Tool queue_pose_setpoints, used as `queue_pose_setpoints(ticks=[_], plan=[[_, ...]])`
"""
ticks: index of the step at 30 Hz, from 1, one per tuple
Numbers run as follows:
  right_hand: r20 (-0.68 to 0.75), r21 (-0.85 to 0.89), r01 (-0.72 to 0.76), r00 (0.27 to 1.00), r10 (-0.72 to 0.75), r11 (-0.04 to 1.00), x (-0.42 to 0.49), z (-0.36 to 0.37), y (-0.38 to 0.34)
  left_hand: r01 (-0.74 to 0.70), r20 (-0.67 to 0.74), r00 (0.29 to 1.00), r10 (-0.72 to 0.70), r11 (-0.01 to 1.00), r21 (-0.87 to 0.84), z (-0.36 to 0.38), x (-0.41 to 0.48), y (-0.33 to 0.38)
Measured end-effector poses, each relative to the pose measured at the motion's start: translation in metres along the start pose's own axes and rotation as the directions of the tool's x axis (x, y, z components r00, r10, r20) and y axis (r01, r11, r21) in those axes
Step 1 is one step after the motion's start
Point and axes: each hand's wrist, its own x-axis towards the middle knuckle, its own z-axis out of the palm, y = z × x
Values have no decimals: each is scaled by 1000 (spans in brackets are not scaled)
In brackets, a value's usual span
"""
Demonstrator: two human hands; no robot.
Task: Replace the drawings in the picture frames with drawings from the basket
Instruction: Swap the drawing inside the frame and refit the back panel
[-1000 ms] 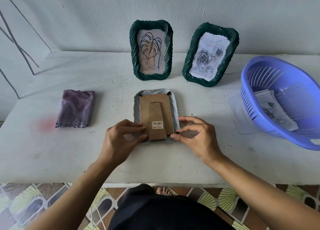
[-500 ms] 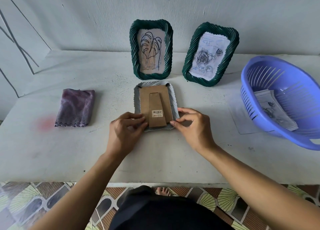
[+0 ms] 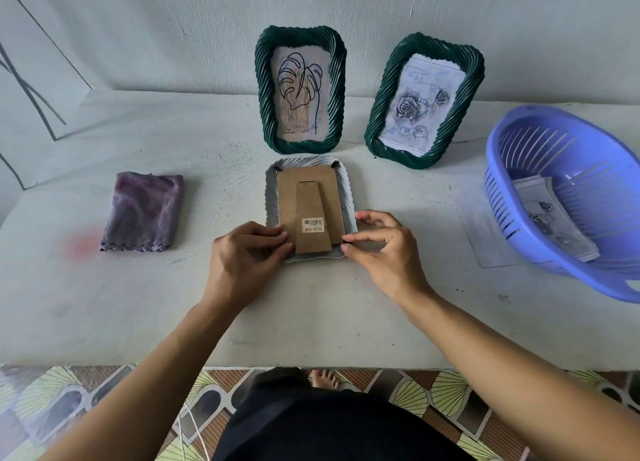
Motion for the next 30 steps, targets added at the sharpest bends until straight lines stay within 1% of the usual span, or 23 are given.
queue_pose_setpoints(ticks=[7, 13, 18, 24, 27, 30], plan=[[57, -59, 35, 998, -32, 998, 1, -3, 0, 12, 8, 1000, -12, 1000, 10, -1, 1, 2], [59, -64, 7, 998, -3, 998, 3, -3, -2, 51, 36, 998, -51, 999, -9, -4, 3, 2], [39, -33, -47, 998, 48, 998, 4, -3, -4, 70, 24, 997, -69, 997, -17, -2, 3, 4], [-43, -34, -92, 995, 90, 995, 5, 1, -8, 61, 47, 997, -61, 998, -5, -3, 4, 4], [-51, -49, -115, 992, 112, 992, 7, -1, -9, 59, 46, 997, -59, 998, 0, -3, 4, 3], [-29, -73, -115, 993, 113, 991, 8, -4, -9, 69, 55, 996, -68, 997, -15, -4, 4, 3]])
